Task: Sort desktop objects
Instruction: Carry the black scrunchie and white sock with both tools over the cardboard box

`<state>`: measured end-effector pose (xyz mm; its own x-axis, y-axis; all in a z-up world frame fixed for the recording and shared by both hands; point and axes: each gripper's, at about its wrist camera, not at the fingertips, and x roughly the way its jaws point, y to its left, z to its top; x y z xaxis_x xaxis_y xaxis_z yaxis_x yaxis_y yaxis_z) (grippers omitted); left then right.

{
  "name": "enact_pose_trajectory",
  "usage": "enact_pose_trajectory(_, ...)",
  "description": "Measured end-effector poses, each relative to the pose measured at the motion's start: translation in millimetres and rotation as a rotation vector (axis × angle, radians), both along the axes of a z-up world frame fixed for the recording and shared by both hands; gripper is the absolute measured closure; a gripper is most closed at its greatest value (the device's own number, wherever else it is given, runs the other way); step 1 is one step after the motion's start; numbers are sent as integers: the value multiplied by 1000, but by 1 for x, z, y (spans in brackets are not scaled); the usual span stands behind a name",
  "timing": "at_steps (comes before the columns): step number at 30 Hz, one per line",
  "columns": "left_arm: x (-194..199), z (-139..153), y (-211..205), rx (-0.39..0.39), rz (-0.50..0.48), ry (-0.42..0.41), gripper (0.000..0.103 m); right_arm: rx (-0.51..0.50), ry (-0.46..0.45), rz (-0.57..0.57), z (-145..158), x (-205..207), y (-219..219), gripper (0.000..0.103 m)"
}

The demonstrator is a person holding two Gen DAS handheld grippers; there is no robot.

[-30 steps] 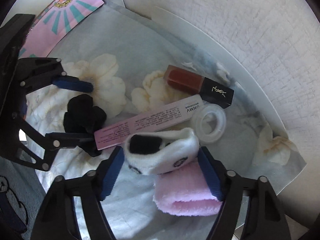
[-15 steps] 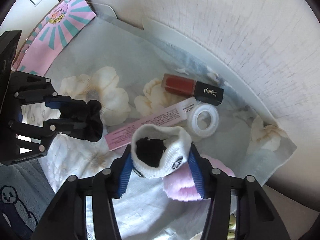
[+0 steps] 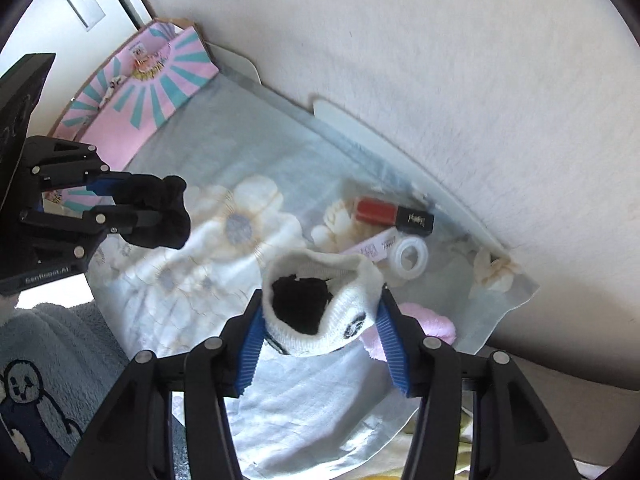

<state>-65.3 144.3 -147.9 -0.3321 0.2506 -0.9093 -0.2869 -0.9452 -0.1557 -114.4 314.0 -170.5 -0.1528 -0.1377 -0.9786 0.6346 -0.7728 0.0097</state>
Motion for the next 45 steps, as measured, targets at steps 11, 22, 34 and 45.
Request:
enact_pose_trajectory(11, 5, 53, -77, -16, 85, 77, 84, -31, 8, 12, 36, -13, -60, 54)
enact_pose_trajectory(22, 20, 60, -165, -19, 240, 74, 84, -72, -3, 103, 53, -35, -146, 54)
enact_pose_trajectory(34, 55, 31, -236, -80, 385, 12, 84, -51, -26, 298, 43, -44, -263, 54)
enact_pose_trajectory(45, 74, 11, -269, -37, 451, -53, 84, -41, -80, 457, 19, -32, -361, 54)
